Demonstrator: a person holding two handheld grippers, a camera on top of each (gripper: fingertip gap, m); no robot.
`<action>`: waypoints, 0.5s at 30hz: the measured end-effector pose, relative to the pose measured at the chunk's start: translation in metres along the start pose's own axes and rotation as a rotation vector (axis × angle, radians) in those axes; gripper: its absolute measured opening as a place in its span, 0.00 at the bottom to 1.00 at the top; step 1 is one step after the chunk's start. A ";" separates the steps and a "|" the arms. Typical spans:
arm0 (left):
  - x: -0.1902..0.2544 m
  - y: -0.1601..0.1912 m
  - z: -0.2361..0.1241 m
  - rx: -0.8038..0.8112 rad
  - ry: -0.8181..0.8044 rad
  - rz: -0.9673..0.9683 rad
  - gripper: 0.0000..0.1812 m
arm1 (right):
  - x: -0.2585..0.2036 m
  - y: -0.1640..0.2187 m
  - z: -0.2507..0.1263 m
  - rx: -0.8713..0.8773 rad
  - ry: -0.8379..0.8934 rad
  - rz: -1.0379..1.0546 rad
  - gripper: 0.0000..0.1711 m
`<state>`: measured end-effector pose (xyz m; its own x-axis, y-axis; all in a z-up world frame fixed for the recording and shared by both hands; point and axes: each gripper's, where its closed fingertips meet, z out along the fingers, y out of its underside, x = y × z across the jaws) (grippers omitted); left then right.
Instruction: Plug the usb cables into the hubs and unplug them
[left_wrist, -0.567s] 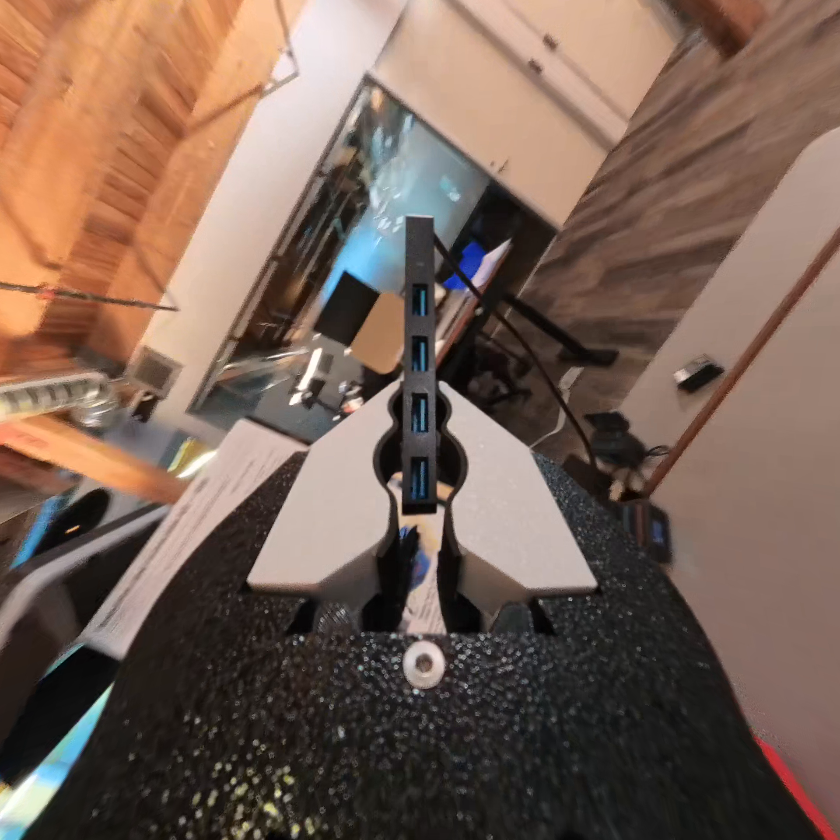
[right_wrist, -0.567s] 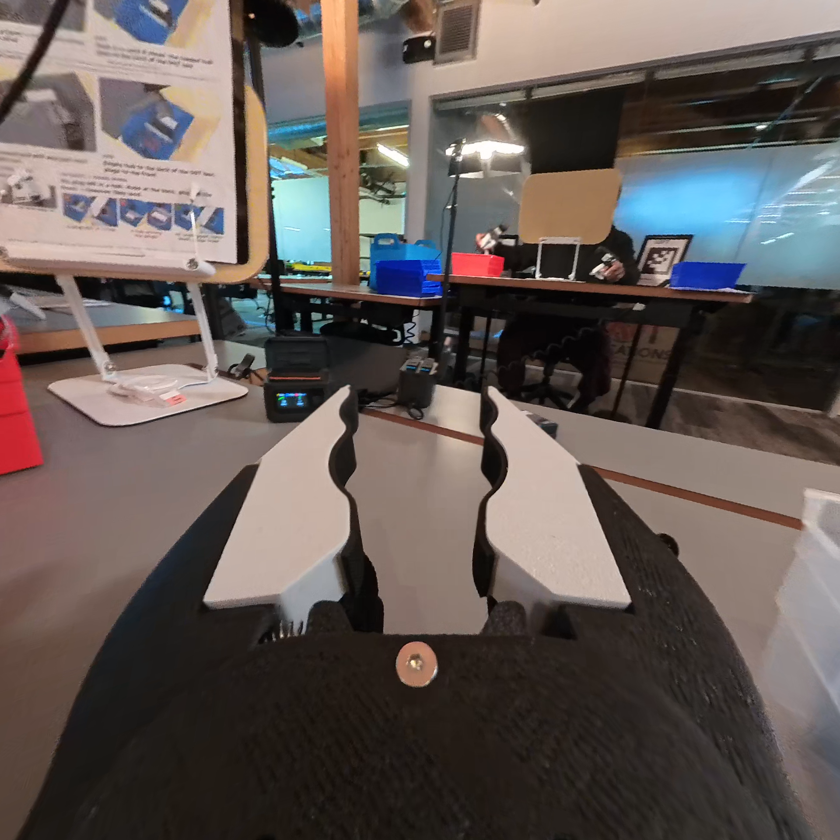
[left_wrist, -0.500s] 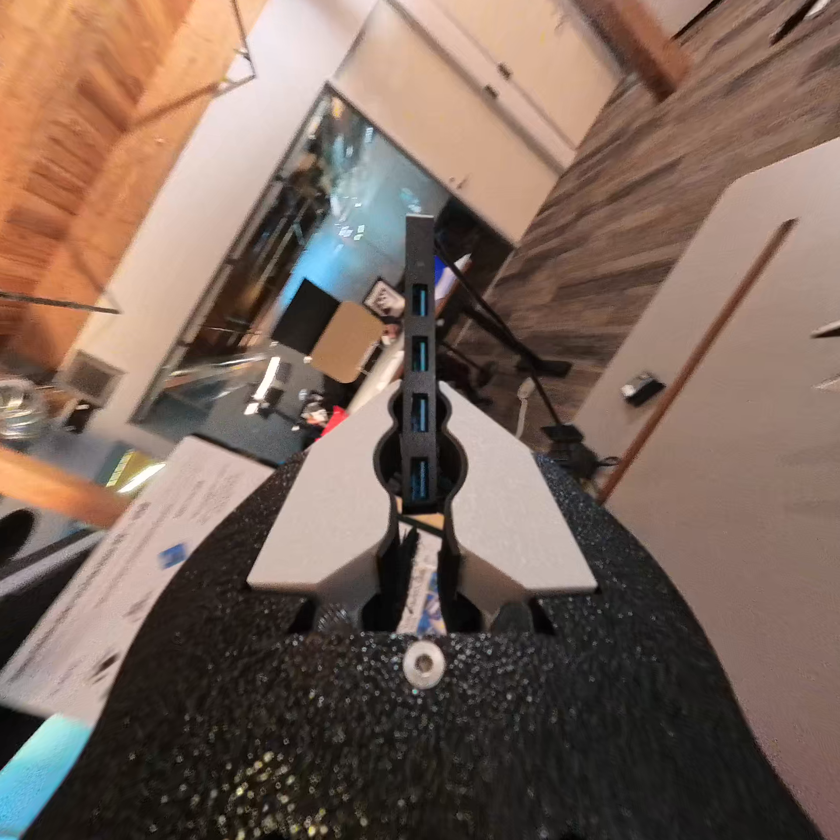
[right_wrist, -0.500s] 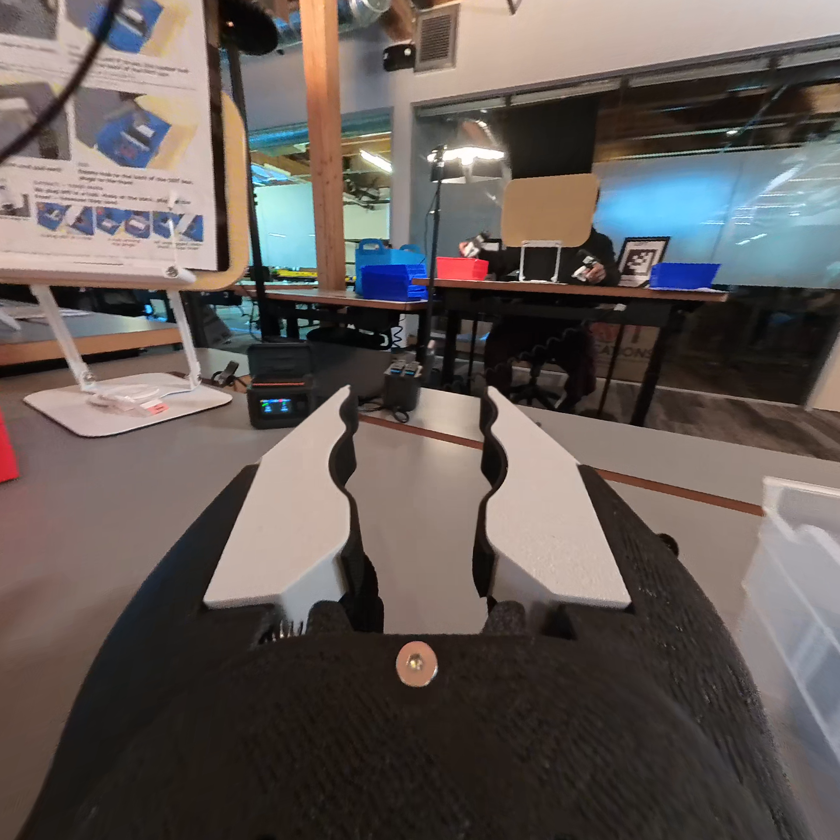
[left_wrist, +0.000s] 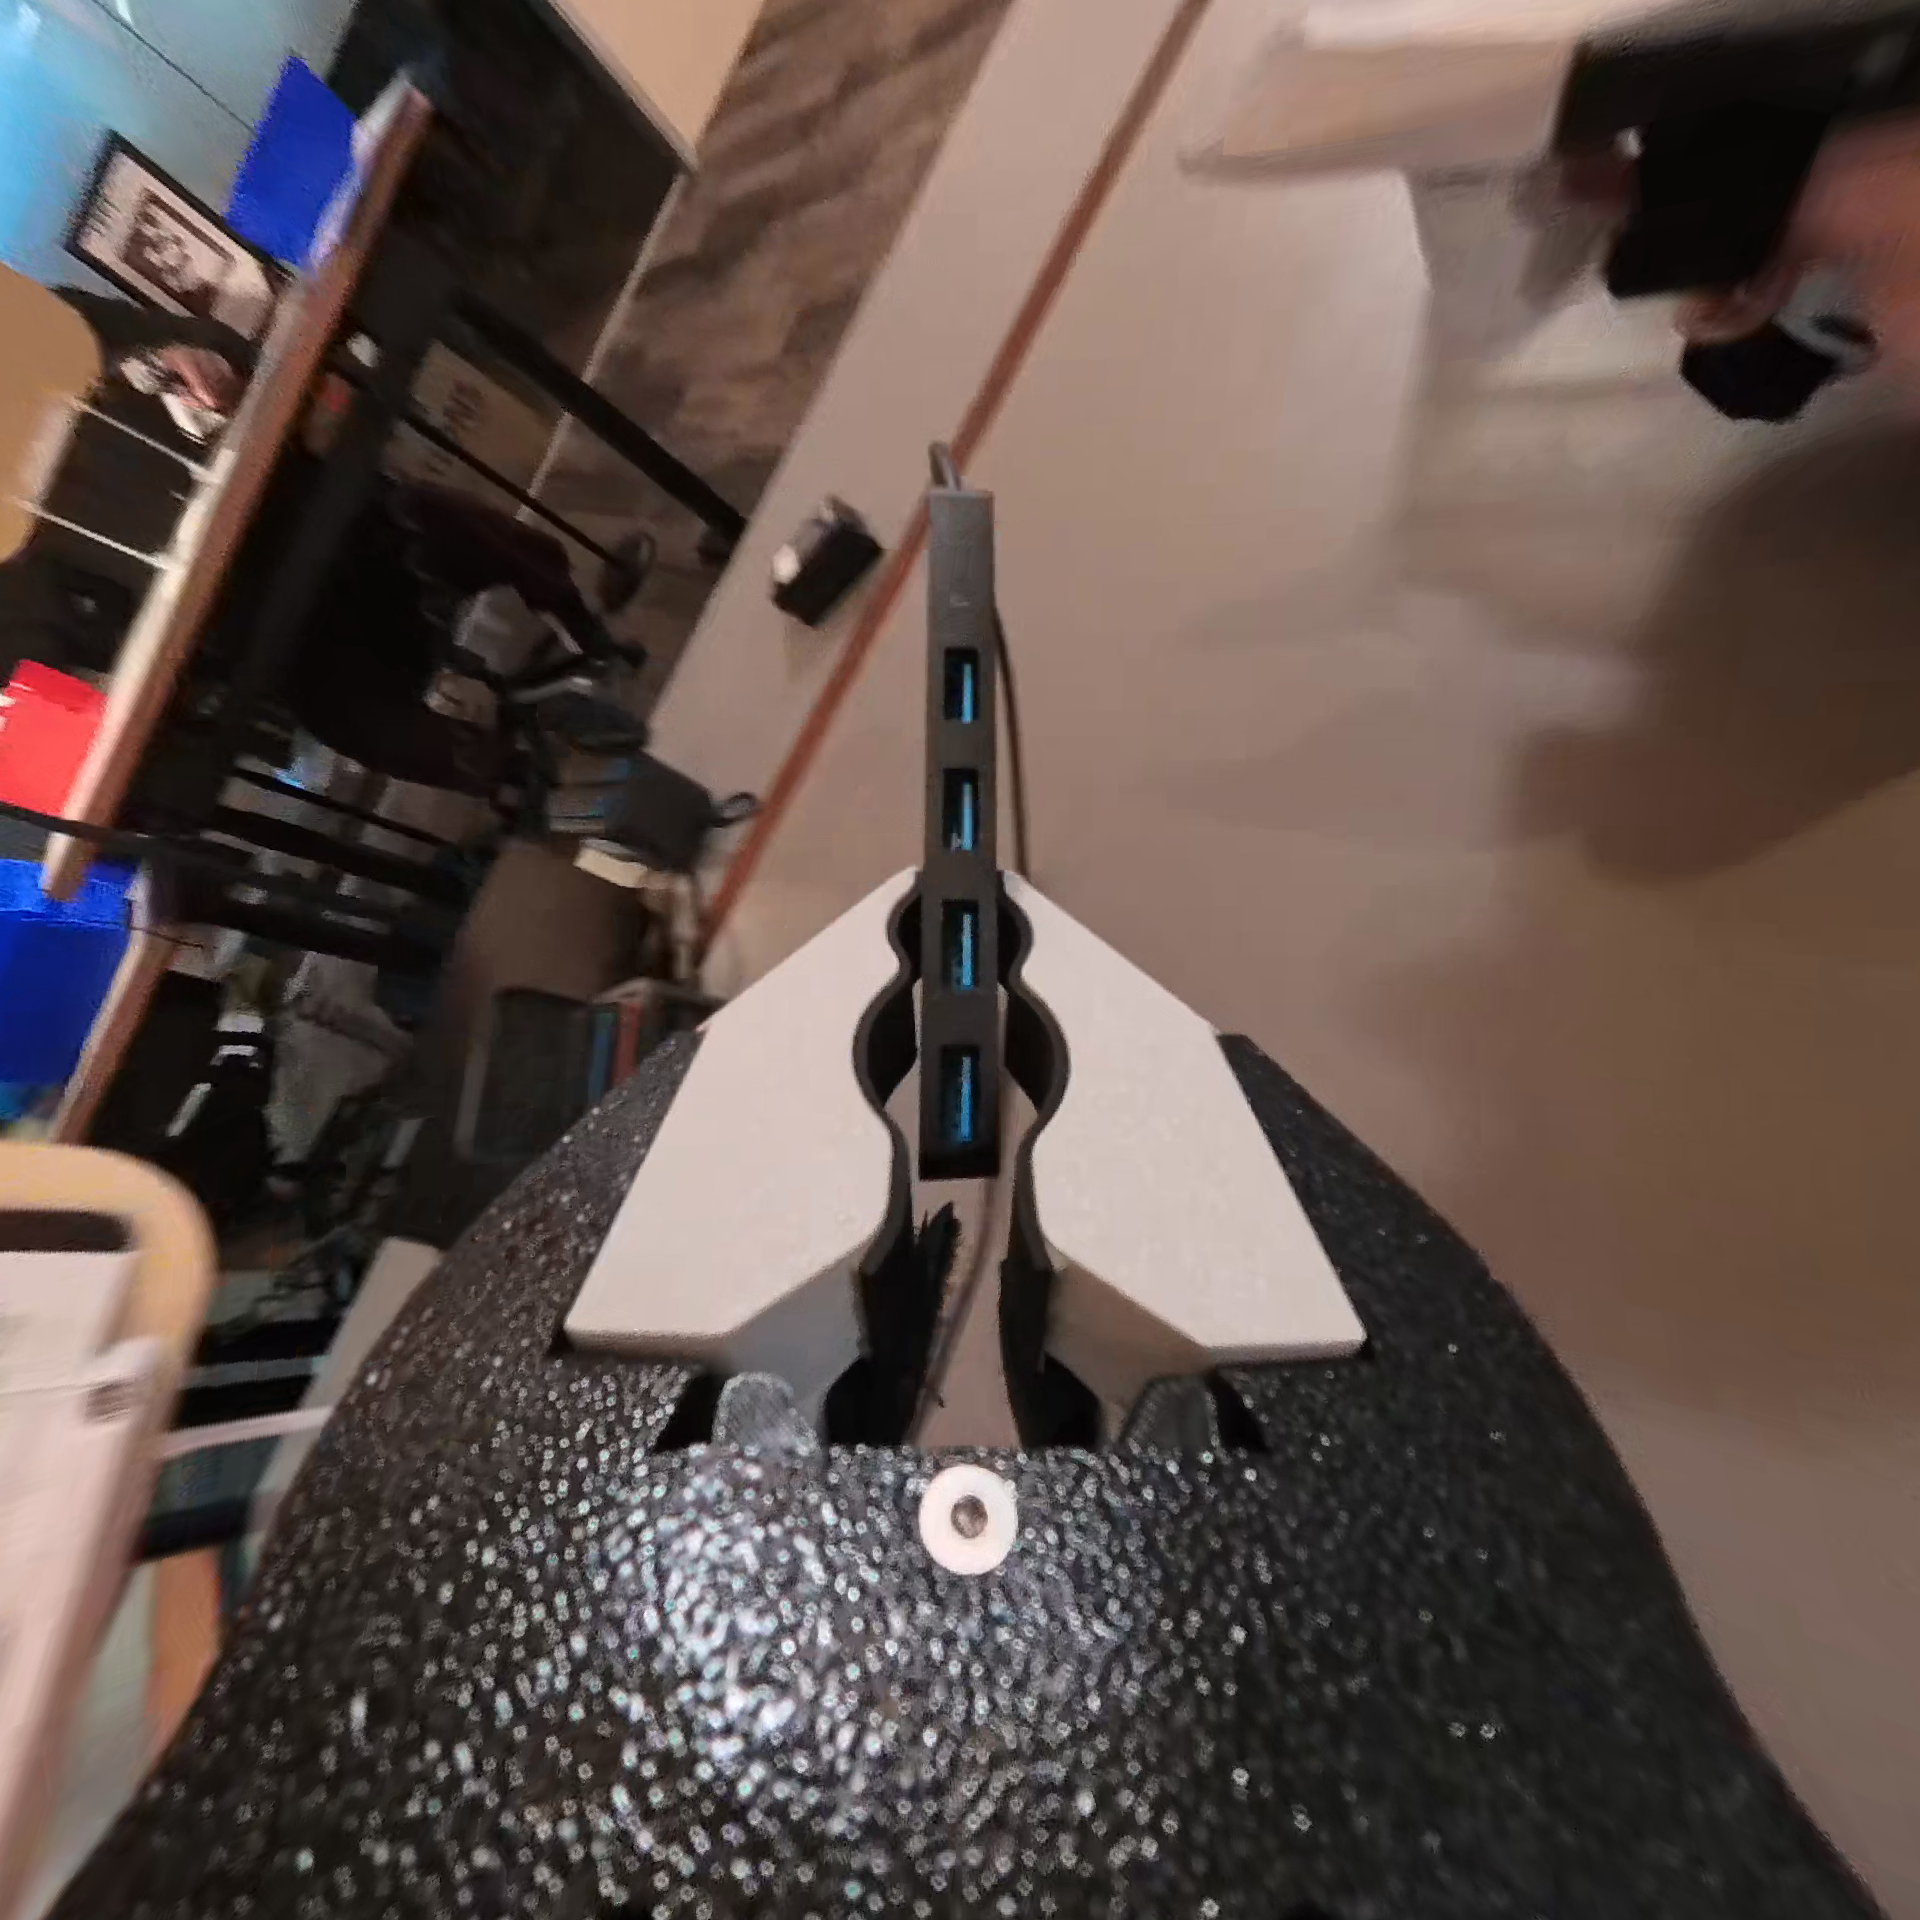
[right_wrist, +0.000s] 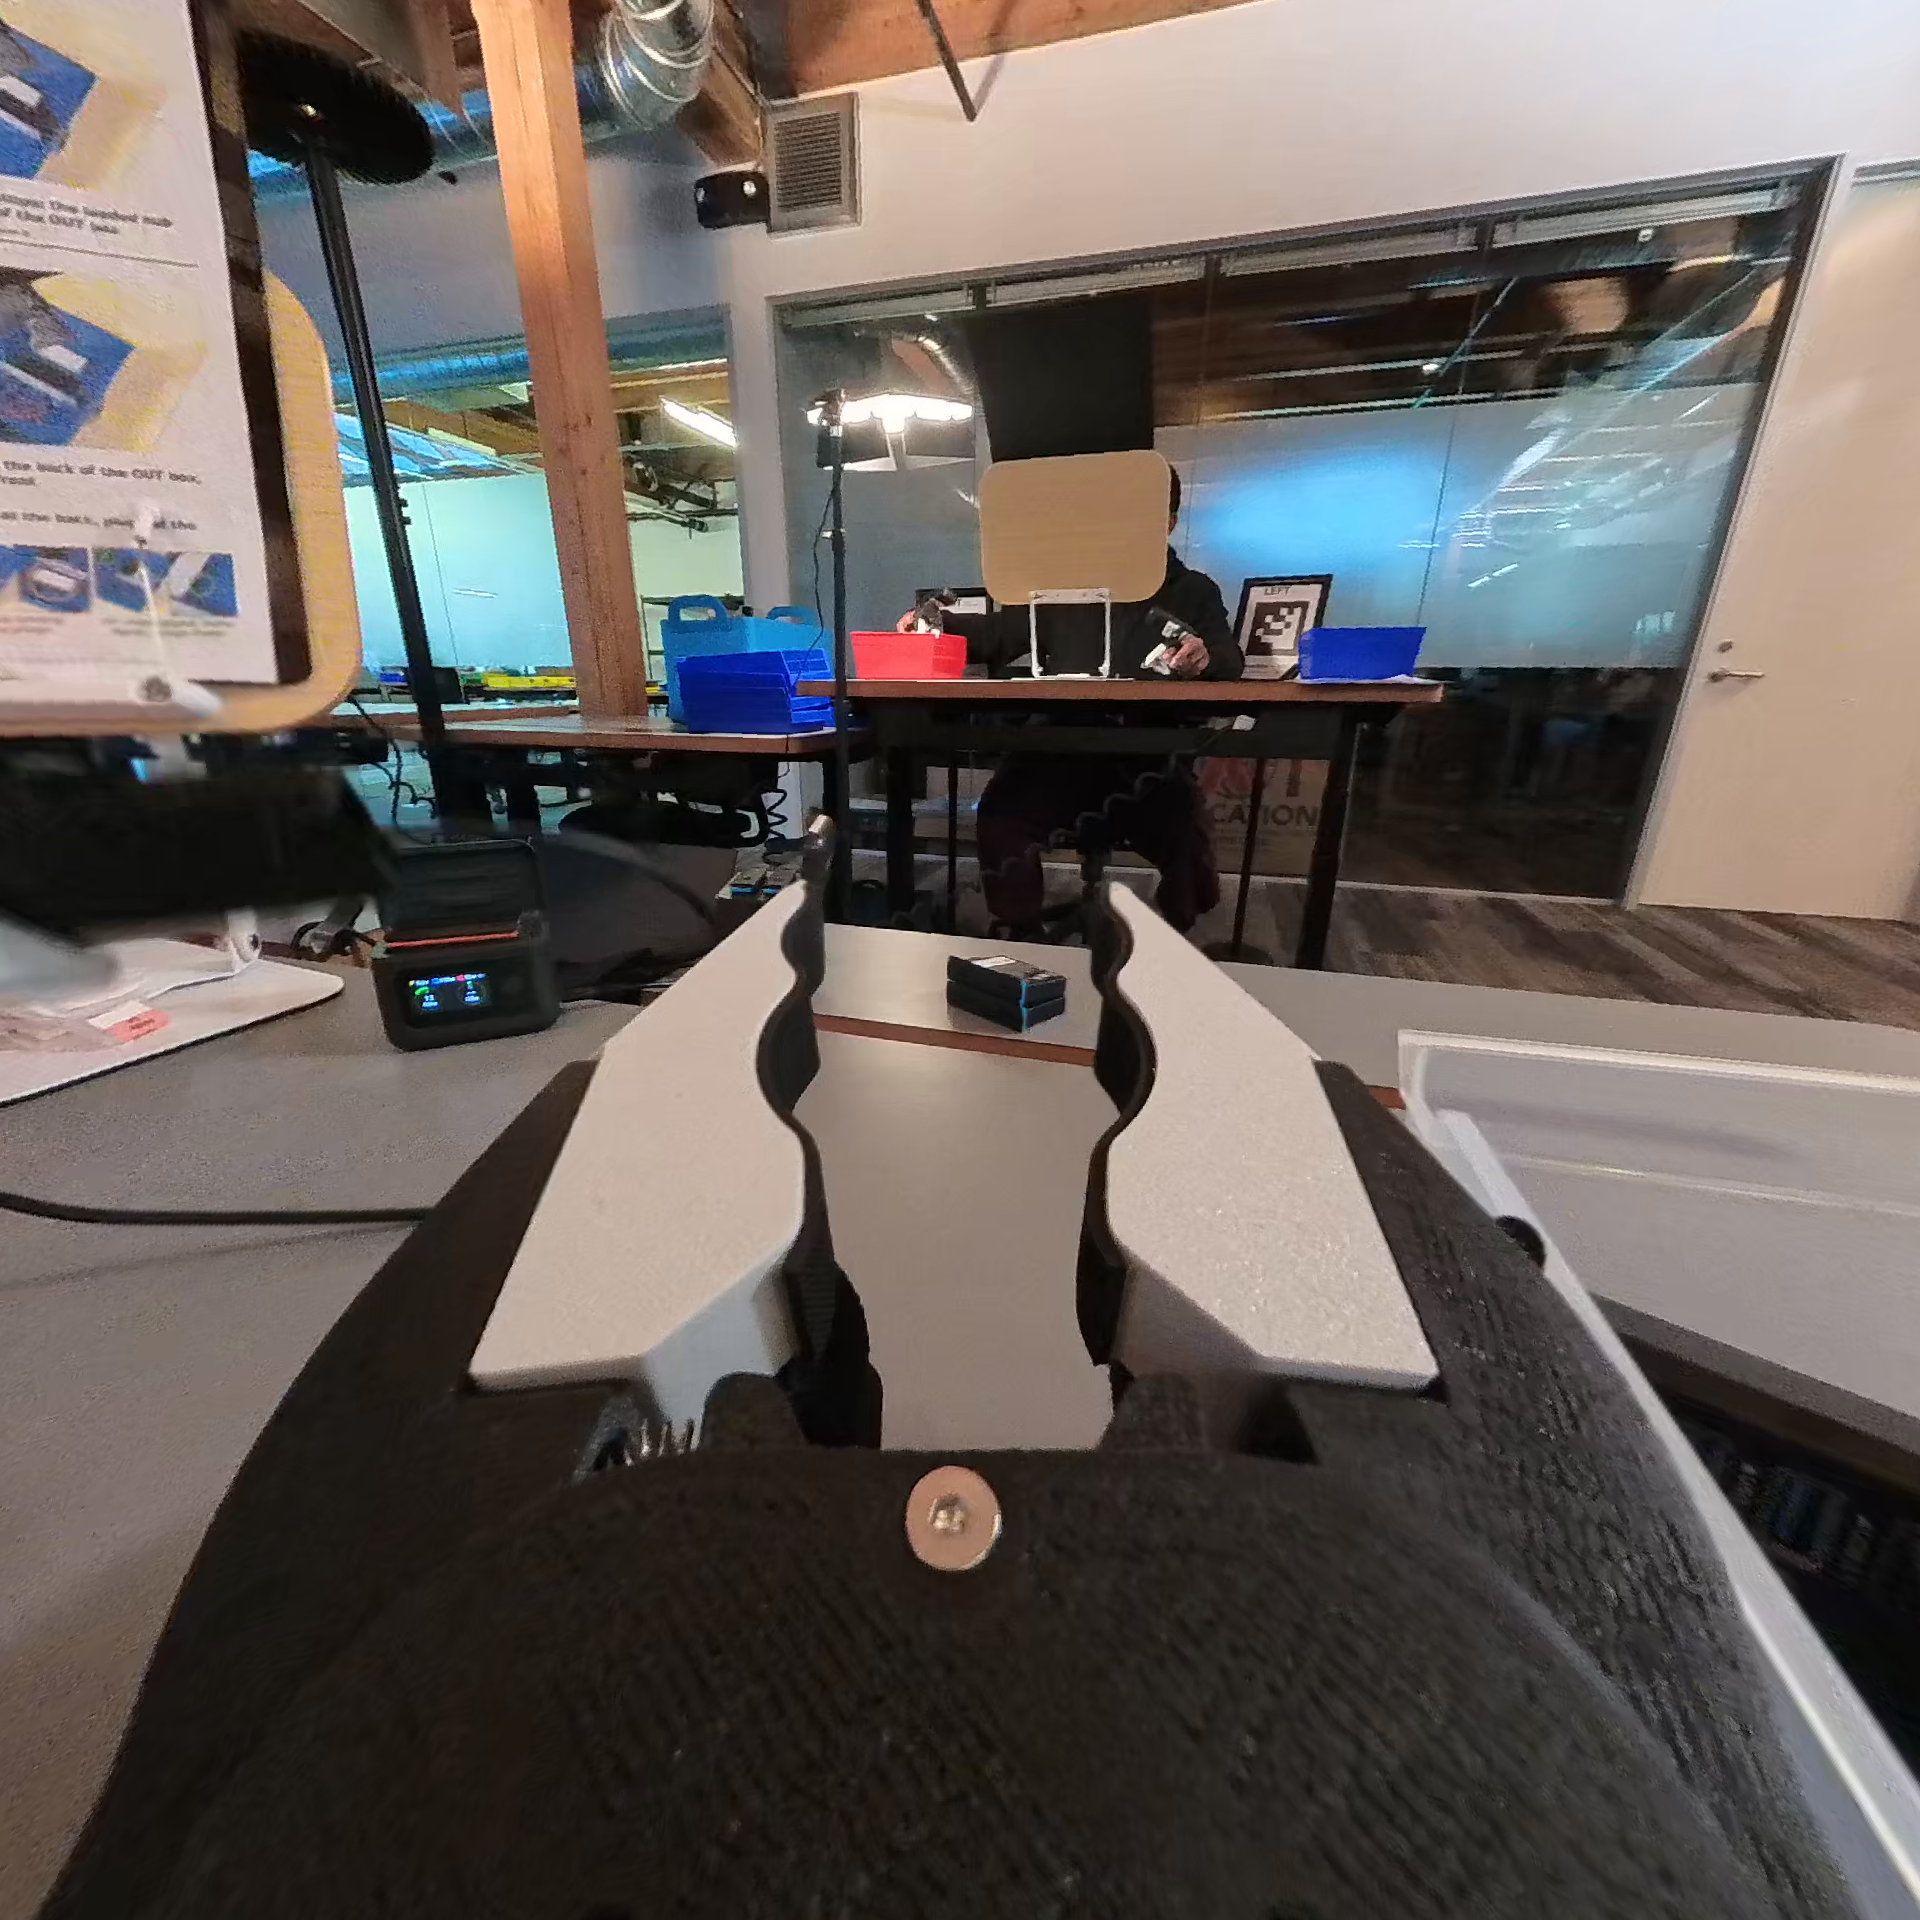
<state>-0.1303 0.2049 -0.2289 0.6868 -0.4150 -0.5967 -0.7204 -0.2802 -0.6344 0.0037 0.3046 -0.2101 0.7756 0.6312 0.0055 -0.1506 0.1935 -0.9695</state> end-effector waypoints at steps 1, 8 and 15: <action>0.012 0.004 0.009 0.001 -0.002 -0.005 0.04 | 0.001 -0.001 -0.001 0.005 0.004 -0.001 0.29; 0.079 0.001 0.043 0.079 0.088 -0.012 0.04 | 0.008 -0.013 -0.006 0.049 0.038 -0.097 0.27; 0.105 0.033 0.057 -0.031 0.120 0.141 0.05 | 0.014 -0.016 -0.007 0.059 0.055 -0.131 0.26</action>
<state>-0.0763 0.2018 -0.3406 0.5637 -0.5517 -0.6147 -0.8127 -0.2377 -0.5320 0.0210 0.3051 -0.1964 0.8229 0.5561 0.1163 -0.0806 0.3169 -0.9450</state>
